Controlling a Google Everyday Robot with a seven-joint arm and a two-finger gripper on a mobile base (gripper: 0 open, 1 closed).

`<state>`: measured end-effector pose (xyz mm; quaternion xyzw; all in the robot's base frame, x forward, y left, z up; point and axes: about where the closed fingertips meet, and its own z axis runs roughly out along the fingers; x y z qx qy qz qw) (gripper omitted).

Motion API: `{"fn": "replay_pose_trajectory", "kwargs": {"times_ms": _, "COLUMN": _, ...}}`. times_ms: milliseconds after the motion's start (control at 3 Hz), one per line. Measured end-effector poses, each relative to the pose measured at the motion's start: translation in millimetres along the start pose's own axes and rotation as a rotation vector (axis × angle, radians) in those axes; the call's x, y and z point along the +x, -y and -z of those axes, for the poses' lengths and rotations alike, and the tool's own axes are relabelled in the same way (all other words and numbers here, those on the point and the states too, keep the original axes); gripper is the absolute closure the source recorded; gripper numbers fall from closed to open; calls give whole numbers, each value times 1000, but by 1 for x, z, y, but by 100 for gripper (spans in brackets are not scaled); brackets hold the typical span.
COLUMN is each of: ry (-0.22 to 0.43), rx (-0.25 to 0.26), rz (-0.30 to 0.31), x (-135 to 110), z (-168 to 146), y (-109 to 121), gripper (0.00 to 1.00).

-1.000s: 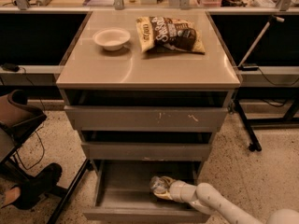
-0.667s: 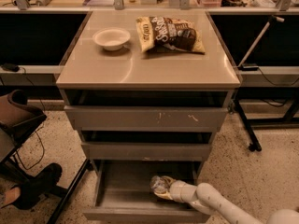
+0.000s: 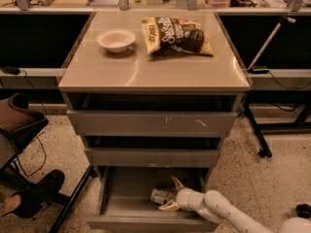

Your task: Place blue plastic bottle into bottom drawer

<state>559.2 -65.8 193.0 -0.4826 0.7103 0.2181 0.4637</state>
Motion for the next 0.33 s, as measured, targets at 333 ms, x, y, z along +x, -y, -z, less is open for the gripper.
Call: {"fn": "replay_pose_trajectory", "kwargs": {"times_ms": 333, "ry": 0, "rx": 0, "rz": 0, "x": 0, "z": 0, "y": 0, "gripper": 0}}
